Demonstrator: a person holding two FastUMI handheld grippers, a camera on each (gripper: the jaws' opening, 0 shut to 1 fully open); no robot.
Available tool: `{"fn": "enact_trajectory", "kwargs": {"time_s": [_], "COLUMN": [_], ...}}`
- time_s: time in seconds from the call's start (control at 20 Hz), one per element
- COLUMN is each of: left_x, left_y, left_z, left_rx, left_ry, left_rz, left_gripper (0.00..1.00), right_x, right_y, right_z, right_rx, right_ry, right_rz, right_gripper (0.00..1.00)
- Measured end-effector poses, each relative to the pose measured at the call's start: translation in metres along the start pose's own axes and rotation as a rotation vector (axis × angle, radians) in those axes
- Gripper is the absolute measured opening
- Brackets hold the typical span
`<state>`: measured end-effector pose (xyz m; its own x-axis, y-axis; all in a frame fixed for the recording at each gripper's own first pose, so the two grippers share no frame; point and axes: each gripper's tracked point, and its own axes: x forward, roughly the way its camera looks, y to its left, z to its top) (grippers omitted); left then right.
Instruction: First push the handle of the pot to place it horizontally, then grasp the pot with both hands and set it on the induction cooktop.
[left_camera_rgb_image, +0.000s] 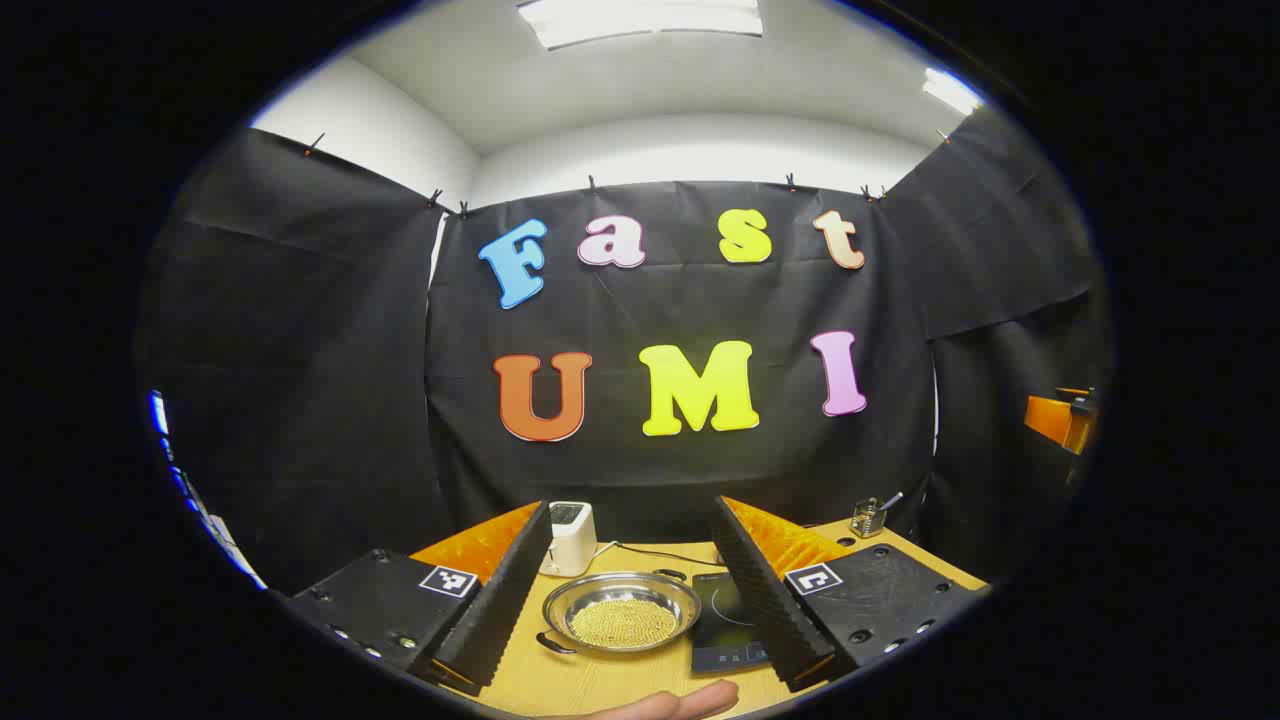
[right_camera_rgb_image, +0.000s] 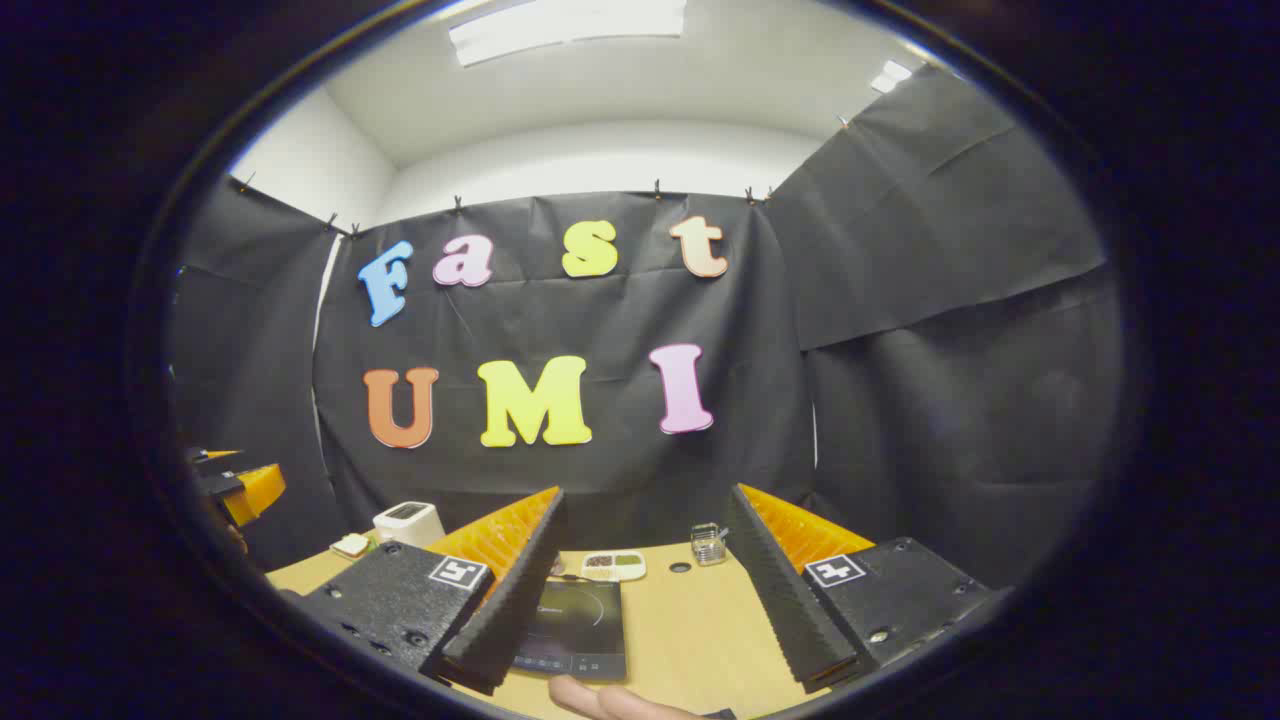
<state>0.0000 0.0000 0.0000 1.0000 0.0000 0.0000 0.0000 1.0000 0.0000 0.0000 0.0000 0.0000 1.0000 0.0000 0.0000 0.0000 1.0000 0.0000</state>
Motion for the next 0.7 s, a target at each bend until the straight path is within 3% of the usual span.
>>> {"fn": "enact_trajectory", "kwargs": {"time_s": [0.05, 0.35, 0.45, 0.65, 0.7], "left_x": [-0.001, -0.009, -0.012, -0.012, -0.011], "left_y": [0.003, 0.006, 0.005, 0.008, 0.008], "left_z": [0.002, 0.001, 0.003, 0.005, 0.005], "left_rx": [-0.005, -0.005, -0.014, -0.003, -0.002], "left_ry": [-0.002, -0.004, -0.006, -0.014, -0.015], "left_rz": [0.001, -0.017, -0.033, -0.033, -0.034], "left_gripper": [0.96, 0.96, 0.96, 0.96, 0.96], "right_x": [-0.003, -0.016, -0.019, -0.022, -0.023], "right_y": [0.002, 0.003, 0.005, 0.01, 0.011], "right_z": [0.001, 0.009, 0.011, 0.012, 0.012], "right_rx": [0.0, -0.014, -0.021, -0.026, -0.028], "right_ry": [-0.002, -0.017, -0.02, -0.023, -0.022], "right_rz": [0.007, 0.005, 0.009, 0.019, 0.019], "right_gripper": [0.96, 1.0, 0.96, 1.0, 0.96]}}
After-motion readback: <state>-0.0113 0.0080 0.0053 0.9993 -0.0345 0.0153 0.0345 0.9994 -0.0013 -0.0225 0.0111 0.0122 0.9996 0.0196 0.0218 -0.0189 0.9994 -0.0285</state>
